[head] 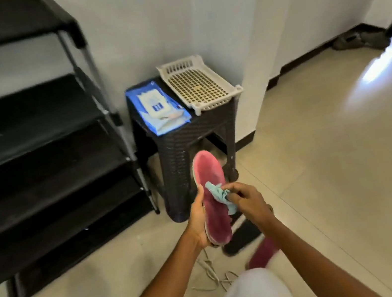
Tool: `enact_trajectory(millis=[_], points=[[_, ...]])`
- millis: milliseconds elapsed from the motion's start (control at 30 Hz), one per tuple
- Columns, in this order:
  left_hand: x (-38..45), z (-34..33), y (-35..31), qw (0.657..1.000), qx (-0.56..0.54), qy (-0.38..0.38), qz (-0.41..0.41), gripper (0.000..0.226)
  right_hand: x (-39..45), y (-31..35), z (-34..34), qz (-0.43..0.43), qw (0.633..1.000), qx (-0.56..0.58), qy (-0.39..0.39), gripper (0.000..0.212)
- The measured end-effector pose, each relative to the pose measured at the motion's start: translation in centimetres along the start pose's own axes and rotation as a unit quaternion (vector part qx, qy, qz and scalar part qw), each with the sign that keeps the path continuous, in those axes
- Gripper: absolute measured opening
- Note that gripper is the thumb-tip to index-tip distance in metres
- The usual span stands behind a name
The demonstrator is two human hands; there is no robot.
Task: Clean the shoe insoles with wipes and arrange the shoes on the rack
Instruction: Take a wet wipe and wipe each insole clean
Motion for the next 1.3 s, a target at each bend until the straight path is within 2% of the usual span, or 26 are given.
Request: enact_trajectory(millis=[100, 167, 300, 367, 433, 567, 667, 767, 833, 933, 1033, 1100, 1167, 1300], points=[[-4.9, 0.4, -4.3, 0.997, -0.047, 0.01, -0.055, 0.055, -1.2, 6.8, -4.7, 0.058, 0.986, -0.144, 0.067, 0.02], [-7.2, 0.3, -6.6, 0.995, -0.059, 0.01, -0.085, 0.054, -1.9, 10.0, -6.5, 0.107, 0.957, -0.263, 0.06, 0.021], [-12.6, 2.7, -12.6, 0.988, -0.072, -0.005, -0.137, 0.06, -6.0, 16.4, -12.1, 0.192, 0.95, -0.245, 0.033, 0.017], [-14.5, 4.4, -15.2, 0.985, -0.072, -0.005, -0.156, 0.063, -8.0, 18.5, -14.9, 0.243, 0.931, -0.268, 0.052, 0.018], [-16.1, 5.3, -16.5, 0.983, -0.079, -0.015, -0.163, 0.064, -8.2, 20.4, -15.7, 0.27, 0.912, -0.307, 0.034, 0.02], [-19.6, 4.9, -18.3, 0.979, -0.077, -0.012, -0.19, 0.058, -7.6, 23.8, -15.3, 0.247, 0.928, -0.268, -0.071, 0.021], [-20.8, 5.6, -19.5, 0.976, -0.088, -0.003, -0.199, 0.062, -9.9, 24.3, -18.6, 0.271, 0.937, -0.22, -0.003, 0.014], [-21.5, 6.0, -19.6, 0.973, -0.115, 0.014, -0.199, 0.064, -11.6, 24.0, -19.4, 0.307, 0.916, -0.253, 0.052, 0.013], [-21.9, 5.2, -19.2, 0.974, -0.109, 0.027, -0.199, 0.065, -10.8, 24.0, -17.7, 0.3, 0.909, -0.291, 0.008, 0.015], [-22.1, 3.8, -18.3, 0.978, -0.087, 0.015, -0.19, 0.067, -10.4, 24.4, -15.5, 0.254, 0.925, -0.27, -0.087, 0.02], [-22.4, 2.7, -18.6, 0.975, -0.107, 0.052, -0.189, 0.071, -12.6, 24.8, -17.4, 0.276, 0.939, -0.196, -0.063, 0.012], [-22.5, 3.1, -19.0, 0.971, -0.125, 0.061, -0.195, 0.073, -14.0, 24.7, -17.9, 0.304, 0.93, -0.2, -0.044, 0.009], [-22.7, 3.1, -18.6, 0.975, -0.115, 0.05, -0.186, 0.071, -13.8, 24.9, -16.9, 0.314, 0.917, -0.238, -0.062, 0.008], [-23.7, 2.4, -17.9, 0.981, -0.057, 0.001, -0.187, 0.062, -10.6, 25.6, -14.8, 0.251, 0.912, -0.299, -0.128, 0.02]])
Point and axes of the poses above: each hand's wrist, its own x-axis towards the middle knuckle, its own z-axis out of the back of the hand, y = z × x, the point moved 10 cm from there along x, towards the middle knuckle, and after that the axes turned 7 degrees about x, right-handed, at the moved point
